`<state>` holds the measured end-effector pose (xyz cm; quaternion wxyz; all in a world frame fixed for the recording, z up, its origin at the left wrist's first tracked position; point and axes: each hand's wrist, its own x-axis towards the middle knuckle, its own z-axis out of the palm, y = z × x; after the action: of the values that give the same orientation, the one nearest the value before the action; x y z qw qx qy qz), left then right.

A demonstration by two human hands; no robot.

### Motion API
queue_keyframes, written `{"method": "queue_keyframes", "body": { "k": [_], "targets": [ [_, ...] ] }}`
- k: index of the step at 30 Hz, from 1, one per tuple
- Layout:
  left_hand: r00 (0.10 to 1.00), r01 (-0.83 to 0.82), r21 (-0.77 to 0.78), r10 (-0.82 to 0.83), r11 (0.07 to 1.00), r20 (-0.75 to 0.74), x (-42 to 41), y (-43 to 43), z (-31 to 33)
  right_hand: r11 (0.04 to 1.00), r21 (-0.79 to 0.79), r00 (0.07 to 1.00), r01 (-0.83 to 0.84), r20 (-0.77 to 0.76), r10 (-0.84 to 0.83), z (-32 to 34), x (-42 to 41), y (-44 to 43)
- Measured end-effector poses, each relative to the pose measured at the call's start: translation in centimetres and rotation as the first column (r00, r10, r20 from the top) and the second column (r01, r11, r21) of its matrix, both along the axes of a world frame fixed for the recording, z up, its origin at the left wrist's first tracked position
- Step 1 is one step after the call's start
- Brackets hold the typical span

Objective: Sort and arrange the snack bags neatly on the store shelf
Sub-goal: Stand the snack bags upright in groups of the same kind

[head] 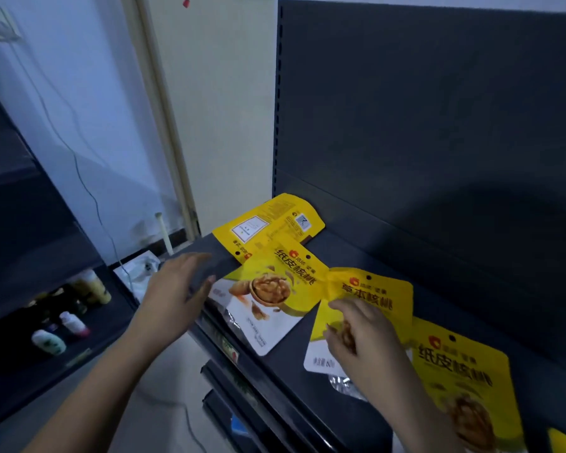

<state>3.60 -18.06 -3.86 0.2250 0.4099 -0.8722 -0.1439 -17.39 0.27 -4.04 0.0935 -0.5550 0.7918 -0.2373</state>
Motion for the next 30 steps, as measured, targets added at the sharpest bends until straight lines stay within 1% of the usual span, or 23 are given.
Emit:
{"method": "queue_keyframes", "body": {
  "k": [3,5,7,9,11,14,18,20,22,26,30],
  "targets": [
    [0.999,-0.007,0.000,0.007,1.000,0.044,0.1,-2.6,-0.9,0.967,0.252,0.997,-0.027,-0.057,0.042,-0.2,0.5,-2.9],
    [0.996,-0.006,-0.009,0.006,1.000,0.092,0.0,-4.2,-1.5,0.936,0.348,0.998,-0.050,-0.022,0.062,-0.2,1.3,-4.4],
    [0.986,0.025,-0.046,-0.017,0.999,0.168,-0.5,-6.0,-2.1,0.923,0.383,0.999,-0.031,-0.013,0.039,-0.4,2.1,-5.8],
    [0.965,0.089,-0.105,-0.060,0.991,0.254,-1.7,-8.0,-2.7,0.919,0.394,0.999,0.018,-0.036,-0.004,-1.1,2.8,-7.4],
    [0.942,0.160,-0.184,-0.095,0.970,0.321,-3.4,-10.0,-3.3,0.907,0.416,0.998,0.065,-0.024,-0.061,-1.8,3.2,-9.2],
    [0.893,0.318,-0.283,-0.186,0.905,0.409,-5.6,-12.4,-4.0,0.874,0.469,0.990,0.123,0.004,-0.142,-2.6,3.6,-11.5],
    [0.792,0.526,-0.297,-0.331,0.797,0.514,-7.0,-15.1,-4.5,0.831,0.516,0.968,0.207,0.012,-0.249,-2.8,3.1,-13.0],
    [0.748,0.616,-0.305,-0.418,0.726,0.516,-7.2,-16.2,-4.9,0.804,0.553,0.957,0.219,0.039,-0.287,-2.7,2.7,-13.3],
    [0.720,0.670,-0.319,-0.481,0.670,0.500,-7.3,-17.2,-5.2,0.785,0.583,0.953,0.211,0.057,-0.299,-2.5,2.3,-13.3],
    [0.687,0.723,-0.314,-0.593,0.616,0.419,-7.2,-18.2,-5.6,0.780,0.587,0.944,0.217,0.077,-0.321,-2.2,1.4,-12.0],
    [0.674,0.734,-0.386,-0.673,0.560,0.304,-7.5,-17.8,-4.8,0.758,0.609,0.915,0.234,0.126,-0.384,-1.6,0.0,-8.7]
  ]
}}
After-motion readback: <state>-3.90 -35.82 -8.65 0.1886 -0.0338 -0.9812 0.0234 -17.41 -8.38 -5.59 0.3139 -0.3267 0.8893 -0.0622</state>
